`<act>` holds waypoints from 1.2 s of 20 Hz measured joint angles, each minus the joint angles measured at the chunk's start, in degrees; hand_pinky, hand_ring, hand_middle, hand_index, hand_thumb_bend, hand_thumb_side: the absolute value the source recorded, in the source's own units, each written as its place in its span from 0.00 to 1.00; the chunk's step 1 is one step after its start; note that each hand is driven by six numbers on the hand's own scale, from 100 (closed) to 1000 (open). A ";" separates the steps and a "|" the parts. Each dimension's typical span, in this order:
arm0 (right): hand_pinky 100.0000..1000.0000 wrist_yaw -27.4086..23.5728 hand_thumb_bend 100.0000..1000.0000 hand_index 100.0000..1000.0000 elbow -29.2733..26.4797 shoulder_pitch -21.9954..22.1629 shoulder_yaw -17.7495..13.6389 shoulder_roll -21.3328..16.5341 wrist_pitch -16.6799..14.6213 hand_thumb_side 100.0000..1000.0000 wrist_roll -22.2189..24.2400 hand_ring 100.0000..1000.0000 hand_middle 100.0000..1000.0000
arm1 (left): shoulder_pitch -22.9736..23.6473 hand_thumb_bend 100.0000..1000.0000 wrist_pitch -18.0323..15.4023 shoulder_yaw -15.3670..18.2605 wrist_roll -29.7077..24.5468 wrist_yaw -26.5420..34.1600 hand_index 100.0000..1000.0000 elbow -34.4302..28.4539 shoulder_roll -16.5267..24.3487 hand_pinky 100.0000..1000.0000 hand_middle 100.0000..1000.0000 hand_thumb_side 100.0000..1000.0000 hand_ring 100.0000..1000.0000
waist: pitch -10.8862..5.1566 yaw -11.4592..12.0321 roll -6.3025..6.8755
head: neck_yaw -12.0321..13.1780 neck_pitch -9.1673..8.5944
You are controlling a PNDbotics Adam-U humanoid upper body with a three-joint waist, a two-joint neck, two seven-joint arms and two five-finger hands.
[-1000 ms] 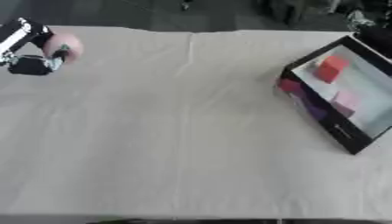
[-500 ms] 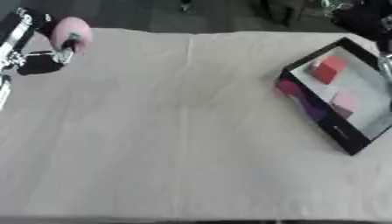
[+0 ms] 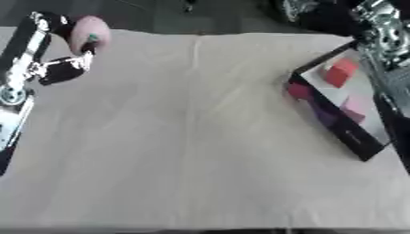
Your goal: Pick up the objects with one hand, pass them to the other hand, and then place them into the box on the other side of the table.
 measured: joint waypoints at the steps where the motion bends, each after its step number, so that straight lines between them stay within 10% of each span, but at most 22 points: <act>1: 1.00 0.51 0.00 0.95 -0.03 -0.24 0.61 0.38 -0.05 0.15 0.95 1.00 0.98 | 0.03 0.00 -0.47 -0.17 0.96 -0.07 0.41 0.39 -0.30 0.63 0.28 0.00 0.39 | -0.02 -0.11 -0.10 | -0.04 0.01; 24: 1.00 10.05 0.00 0.98 3.71 -4.83 8.12 9.60 -3.62 0.03 15.45 1.00 1.00 | 1.50 0.00 -11.74 -3.01 9.87 1.76 0.41 4.75 -4.50 0.64 0.27 0.04 0.39 | -0.23 -0.67 -0.64 | -2.09 0.58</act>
